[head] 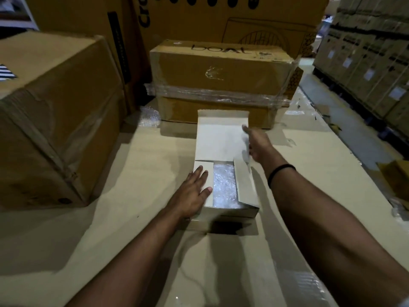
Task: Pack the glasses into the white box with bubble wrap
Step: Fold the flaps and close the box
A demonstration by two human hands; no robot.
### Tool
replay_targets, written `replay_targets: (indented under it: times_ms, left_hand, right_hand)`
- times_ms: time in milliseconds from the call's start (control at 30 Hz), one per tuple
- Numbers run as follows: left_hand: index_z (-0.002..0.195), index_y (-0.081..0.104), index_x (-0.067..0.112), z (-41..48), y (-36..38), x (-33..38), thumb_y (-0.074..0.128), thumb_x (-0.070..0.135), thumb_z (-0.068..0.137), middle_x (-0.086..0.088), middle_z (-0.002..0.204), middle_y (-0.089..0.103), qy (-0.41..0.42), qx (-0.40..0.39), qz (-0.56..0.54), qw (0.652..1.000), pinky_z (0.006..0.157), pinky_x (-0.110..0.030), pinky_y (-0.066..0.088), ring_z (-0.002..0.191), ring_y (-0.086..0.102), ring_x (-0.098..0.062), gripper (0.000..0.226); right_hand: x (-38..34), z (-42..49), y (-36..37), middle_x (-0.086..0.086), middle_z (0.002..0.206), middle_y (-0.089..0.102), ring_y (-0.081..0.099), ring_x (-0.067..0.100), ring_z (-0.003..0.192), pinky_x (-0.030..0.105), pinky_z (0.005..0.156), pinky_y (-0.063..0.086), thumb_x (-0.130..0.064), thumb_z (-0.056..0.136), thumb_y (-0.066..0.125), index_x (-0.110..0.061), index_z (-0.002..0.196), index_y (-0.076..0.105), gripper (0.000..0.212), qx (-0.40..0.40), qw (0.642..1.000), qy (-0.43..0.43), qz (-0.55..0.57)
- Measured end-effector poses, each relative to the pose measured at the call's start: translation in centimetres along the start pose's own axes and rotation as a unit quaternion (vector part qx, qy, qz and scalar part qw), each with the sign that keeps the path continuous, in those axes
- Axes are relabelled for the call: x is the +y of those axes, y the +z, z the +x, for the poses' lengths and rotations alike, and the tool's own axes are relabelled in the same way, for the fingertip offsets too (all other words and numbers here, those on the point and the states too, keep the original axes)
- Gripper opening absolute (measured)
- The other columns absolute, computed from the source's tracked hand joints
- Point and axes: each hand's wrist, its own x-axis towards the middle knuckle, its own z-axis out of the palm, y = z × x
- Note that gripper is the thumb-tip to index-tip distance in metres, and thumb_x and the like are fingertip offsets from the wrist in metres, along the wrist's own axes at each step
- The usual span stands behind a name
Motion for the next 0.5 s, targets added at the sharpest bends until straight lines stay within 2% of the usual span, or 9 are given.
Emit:
replay_targets:
  times_ms: [33,100,200,300,367,433,500]
  left_hand:
    - [0.155,0.018,0.017,0.0,0.0,0.0,0.042,0.036,0.103,0.002,0.163,0.000,0.001,0.005,-0.006,1.000,0.121,-0.029,0.007,0.150,-0.001,-0.017,0.060]
    - [0.154,0.023,0.017,-0.1,0.0,0.0,0.046,0.036,0.102,0.004,0.163,0.004,0.000,0.021,-0.028,0.999,0.120,-0.028,0.010,0.150,0.004,-0.013,0.060]
    - [0.151,0.033,0.017,-0.4,-0.1,-0.1,0.055,0.037,0.098,0.005,0.161,0.018,0.008,0.072,-0.116,0.991,0.116,-0.021,0.018,0.147,0.017,-0.007,0.061]
    - [0.146,0.041,0.017,-1.1,-1.4,1.1,0.053,0.046,0.093,-0.001,0.149,0.041,-0.013,0.196,-0.282,0.939,0.097,-0.005,0.034,0.134,0.042,-0.013,0.062]
    - [0.149,0.035,0.019,-1.3,-3.2,2.1,0.047,0.049,0.088,0.001,0.148,0.042,-0.008,0.252,-0.330,0.910,0.089,0.003,0.033,0.128,0.045,-0.006,0.069]
    - [0.150,0.029,0.028,-1.4,-4.6,2.3,0.048,0.056,0.087,0.006,0.147,0.040,0.035,0.256,-0.340,0.904,0.093,-0.001,0.036,0.124,0.045,0.003,0.071]
    - [0.143,0.035,0.036,-1.7,-5.1,1.9,0.058,0.053,0.088,0.009,0.145,0.044,0.075,0.228,-0.326,0.914,0.100,-0.012,0.040,0.124,0.048,0.002,0.062]
  right_hand:
    - [-1.4,-0.2,-0.1,-0.001,0.069,0.044,0.039,0.014,0.058,0.022,0.054,0.033,-0.046,0.090,0.062,-0.019,0.098,0.057,0.029,-0.002,1.000,-0.030,0.000]
    - [-4.0,-1.2,-0.7,0.001,0.075,0.052,0.047,0.016,0.064,0.028,0.060,0.040,-0.053,0.092,0.055,-0.017,0.108,0.060,0.039,-0.012,0.996,-0.083,-0.009]
    - [-6.1,-4.5,-1.9,0.004,0.098,0.065,0.061,0.019,0.088,0.036,0.075,0.052,-0.044,0.094,0.057,-0.012,0.109,0.065,0.036,-0.025,0.986,-0.150,-0.065]
    - [-4.8,-8.2,-3.6,0.000,0.102,0.067,0.061,0.016,0.095,0.031,0.082,0.050,-0.025,0.094,0.062,-0.017,0.104,0.068,0.014,-0.074,0.962,-0.210,-0.159]
    - [-3.1,-10.5,-4.8,-0.003,0.107,0.067,0.062,0.011,0.098,0.028,0.087,0.049,-0.026,0.093,0.063,-0.022,0.110,0.067,0.018,-0.100,0.938,-0.236,-0.234]
    - [-0.8,-12.4,-5.7,-0.008,0.111,0.065,0.060,-0.002,0.097,0.023,0.086,0.048,-0.029,0.093,0.063,-0.025,0.118,0.065,0.026,-0.116,0.919,-0.246,-0.284]
    - [1.9,-14.1,-6.2,-0.014,0.112,0.064,0.056,-0.015,0.093,0.016,0.083,0.046,-0.030,0.091,0.065,-0.027,0.122,0.065,0.030,-0.117,0.907,-0.257,-0.313]
